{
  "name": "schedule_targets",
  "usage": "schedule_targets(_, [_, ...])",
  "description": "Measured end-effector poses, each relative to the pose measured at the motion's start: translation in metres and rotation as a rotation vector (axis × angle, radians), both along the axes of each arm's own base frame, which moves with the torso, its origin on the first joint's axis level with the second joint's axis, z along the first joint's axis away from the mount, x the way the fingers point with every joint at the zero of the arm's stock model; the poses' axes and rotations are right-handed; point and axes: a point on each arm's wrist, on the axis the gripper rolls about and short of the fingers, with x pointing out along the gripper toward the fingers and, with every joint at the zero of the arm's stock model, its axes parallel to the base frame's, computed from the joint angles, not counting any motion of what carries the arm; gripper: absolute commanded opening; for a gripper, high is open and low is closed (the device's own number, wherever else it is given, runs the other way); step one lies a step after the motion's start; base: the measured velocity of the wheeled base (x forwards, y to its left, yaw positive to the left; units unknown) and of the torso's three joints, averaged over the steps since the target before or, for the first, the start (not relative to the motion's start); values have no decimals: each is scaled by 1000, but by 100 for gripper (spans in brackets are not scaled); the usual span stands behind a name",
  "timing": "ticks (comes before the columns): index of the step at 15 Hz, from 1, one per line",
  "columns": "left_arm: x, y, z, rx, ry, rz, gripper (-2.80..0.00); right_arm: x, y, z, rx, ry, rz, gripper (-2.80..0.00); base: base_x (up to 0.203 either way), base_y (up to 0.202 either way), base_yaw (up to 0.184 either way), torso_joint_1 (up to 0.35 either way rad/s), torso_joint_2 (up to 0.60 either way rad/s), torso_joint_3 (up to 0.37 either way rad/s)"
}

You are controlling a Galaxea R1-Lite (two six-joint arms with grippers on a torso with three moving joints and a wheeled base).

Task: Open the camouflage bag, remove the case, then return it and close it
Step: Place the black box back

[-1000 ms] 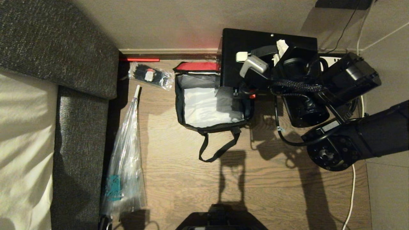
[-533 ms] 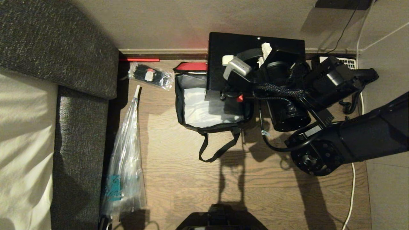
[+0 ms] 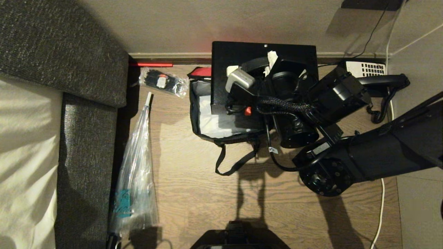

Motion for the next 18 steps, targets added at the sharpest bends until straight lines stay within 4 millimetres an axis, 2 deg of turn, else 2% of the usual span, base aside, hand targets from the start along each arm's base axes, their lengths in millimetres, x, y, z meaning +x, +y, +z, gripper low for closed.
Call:
schedule_targets(14, [0,0,0,0,0,0,-280,-2,40,-20,10,60,-17,-280,0,0,0,0,0,0])
schedule_targets(18, [0,0,0,0,0,1,-280,-4,49,-19,18,50,-6,-280,0,0,0,0,0,0])
